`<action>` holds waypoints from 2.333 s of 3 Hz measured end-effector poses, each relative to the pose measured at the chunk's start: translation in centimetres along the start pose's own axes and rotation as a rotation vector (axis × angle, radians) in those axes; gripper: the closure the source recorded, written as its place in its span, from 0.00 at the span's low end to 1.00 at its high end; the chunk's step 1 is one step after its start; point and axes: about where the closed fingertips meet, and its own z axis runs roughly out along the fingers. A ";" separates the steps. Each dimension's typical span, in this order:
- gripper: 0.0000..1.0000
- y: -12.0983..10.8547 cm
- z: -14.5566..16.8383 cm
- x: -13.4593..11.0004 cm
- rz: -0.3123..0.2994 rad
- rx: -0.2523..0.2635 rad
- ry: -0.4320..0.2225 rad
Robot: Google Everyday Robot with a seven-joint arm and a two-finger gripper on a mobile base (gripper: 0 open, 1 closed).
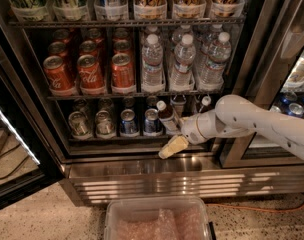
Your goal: Pick pepsi can from bottom shelf of fridge
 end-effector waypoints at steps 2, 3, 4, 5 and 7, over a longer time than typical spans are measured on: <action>0.10 -0.3 -0.4 0.9 0.021 0.008 -0.011; 0.07 0.4 -2.1 2.3 0.053 0.033 -0.043; 0.18 2.1 -4.3 3.9 0.066 0.050 -0.076; 0.13 3.5 -2.9 4.2 0.051 -0.024 -0.076; 0.13 6.3 2.7 -0.4 -0.075 -0.213 -0.089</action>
Offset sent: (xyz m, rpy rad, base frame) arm -0.0029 -0.0272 -0.0056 0.0277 0.0031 -0.0540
